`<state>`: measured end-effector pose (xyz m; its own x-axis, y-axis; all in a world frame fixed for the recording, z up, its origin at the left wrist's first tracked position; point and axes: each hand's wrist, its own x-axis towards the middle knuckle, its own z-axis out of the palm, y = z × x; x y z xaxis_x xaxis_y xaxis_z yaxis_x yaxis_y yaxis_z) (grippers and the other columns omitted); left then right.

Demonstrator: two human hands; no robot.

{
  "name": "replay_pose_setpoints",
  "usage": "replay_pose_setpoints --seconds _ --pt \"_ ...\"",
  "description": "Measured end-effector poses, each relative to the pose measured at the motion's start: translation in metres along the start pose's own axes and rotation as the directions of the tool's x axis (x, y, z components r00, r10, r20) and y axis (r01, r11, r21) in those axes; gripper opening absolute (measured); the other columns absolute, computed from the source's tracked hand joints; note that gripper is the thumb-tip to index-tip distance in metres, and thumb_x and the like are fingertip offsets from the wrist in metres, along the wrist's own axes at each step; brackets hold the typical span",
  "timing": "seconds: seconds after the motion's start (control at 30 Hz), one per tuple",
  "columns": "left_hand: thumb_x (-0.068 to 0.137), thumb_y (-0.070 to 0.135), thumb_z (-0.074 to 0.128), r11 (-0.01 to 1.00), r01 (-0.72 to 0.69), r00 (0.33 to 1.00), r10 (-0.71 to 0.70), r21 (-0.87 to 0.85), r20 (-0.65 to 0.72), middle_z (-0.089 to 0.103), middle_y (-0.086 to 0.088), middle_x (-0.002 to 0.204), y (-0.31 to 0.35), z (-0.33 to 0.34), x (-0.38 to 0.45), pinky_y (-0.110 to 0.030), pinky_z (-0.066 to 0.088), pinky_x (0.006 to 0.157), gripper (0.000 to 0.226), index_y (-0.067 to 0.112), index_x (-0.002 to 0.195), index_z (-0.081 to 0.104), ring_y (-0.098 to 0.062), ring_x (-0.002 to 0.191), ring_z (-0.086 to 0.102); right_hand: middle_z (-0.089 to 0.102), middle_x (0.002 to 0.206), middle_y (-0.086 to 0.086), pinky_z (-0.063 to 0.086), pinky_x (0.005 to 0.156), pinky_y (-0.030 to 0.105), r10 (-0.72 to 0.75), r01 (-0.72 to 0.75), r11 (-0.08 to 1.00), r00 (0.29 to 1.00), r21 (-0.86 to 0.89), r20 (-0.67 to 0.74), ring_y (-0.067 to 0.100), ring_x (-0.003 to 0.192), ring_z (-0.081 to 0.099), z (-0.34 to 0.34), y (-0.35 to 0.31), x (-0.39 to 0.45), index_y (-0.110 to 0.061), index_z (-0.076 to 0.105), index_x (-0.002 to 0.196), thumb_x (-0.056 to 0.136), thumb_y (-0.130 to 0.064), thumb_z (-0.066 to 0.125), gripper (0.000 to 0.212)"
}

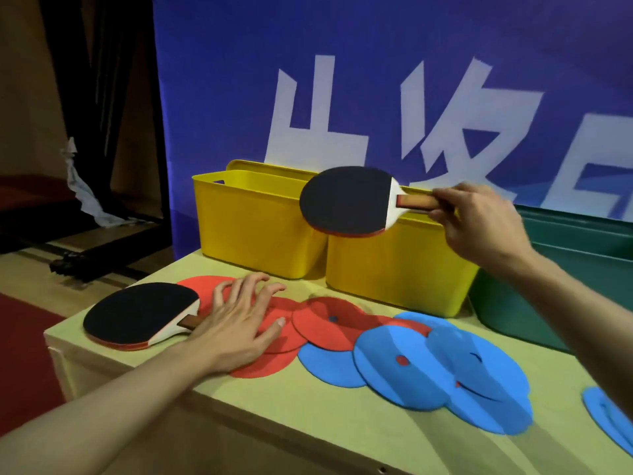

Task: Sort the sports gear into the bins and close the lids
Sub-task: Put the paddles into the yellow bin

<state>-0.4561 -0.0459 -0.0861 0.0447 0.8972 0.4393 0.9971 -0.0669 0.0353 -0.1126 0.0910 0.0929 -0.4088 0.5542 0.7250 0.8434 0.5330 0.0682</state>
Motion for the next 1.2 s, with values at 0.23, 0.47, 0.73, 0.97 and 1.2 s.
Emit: replay_pose_setpoints --seconds 0.23,0.47,0.73,0.97,1.2 --pt "0.094 0.076 0.023 1.000 0.014 0.999 -0.014 0.012 0.048 0.034 0.007 0.147 0.002 0.006 0.004 -0.048 0.015 0.121 0.064 0.044 0.149 0.025 -0.015 0.139 0.033 0.069 0.093 0.003 0.059 0.067 0.043 0.251 -0.269 0.956 0.957 0.114 0.148 0.022 0.076 0.062 0.029 0.046 0.043 -0.022 0.068 0.122 0.103 -0.032 0.057 0.024" --pt "0.094 0.077 0.022 1.000 -0.009 0.997 0.009 -0.005 0.078 0.036 0.008 0.147 0.001 0.006 0.006 -0.045 0.017 0.121 0.063 0.044 0.148 0.026 -0.014 0.139 0.034 0.050 0.145 0.012 0.022 0.113 0.071 0.397 -0.432 0.901 0.791 -0.034 0.465 0.042 0.142 0.029 0.073 0.063 0.064 -0.043 0.044 0.145 0.103 -0.050 0.045 0.043" --pt "0.092 0.075 0.031 0.952 0.070 0.992 -0.035 -0.298 0.121 0.031 0.016 0.143 -0.006 -0.003 0.010 -0.044 0.028 0.114 0.061 0.049 0.147 0.023 -0.009 0.136 0.030 0.043 0.147 0.002 0.033 0.106 0.056 -0.031 0.022 0.998 0.982 0.053 0.188 0.032 0.137 0.030 0.049 -0.040 -0.003 -0.037 0.047 0.142 0.102 -0.045 0.049 0.041" --pt "0.100 0.053 0.045 0.993 0.040 0.998 -0.033 -0.115 0.059 0.030 0.007 0.145 -0.043 -0.053 -0.016 -0.045 0.026 0.109 0.058 0.040 0.151 0.020 -0.015 0.135 0.027 0.046 0.142 0.005 0.038 0.099 0.054 -0.309 0.238 0.950 0.805 0.202 0.506 0.031 0.128 0.036 0.087 -0.179 -0.054 -0.033 0.047 0.143 0.098 -0.059 0.048 0.053" --pt "0.095 0.055 0.040 0.998 0.059 0.997 -0.059 0.005 0.049 0.033 0.008 0.141 -0.088 -0.094 -0.076 -0.041 0.030 0.101 0.061 0.038 0.151 0.023 -0.015 0.130 0.032 0.053 0.130 0.006 0.040 0.099 0.054 -0.394 0.234 0.909 0.755 0.346 0.524 0.030 0.123 0.039 0.117 -0.275 -0.062 -0.027 0.055 0.134 0.089 -0.071 0.051 0.062"
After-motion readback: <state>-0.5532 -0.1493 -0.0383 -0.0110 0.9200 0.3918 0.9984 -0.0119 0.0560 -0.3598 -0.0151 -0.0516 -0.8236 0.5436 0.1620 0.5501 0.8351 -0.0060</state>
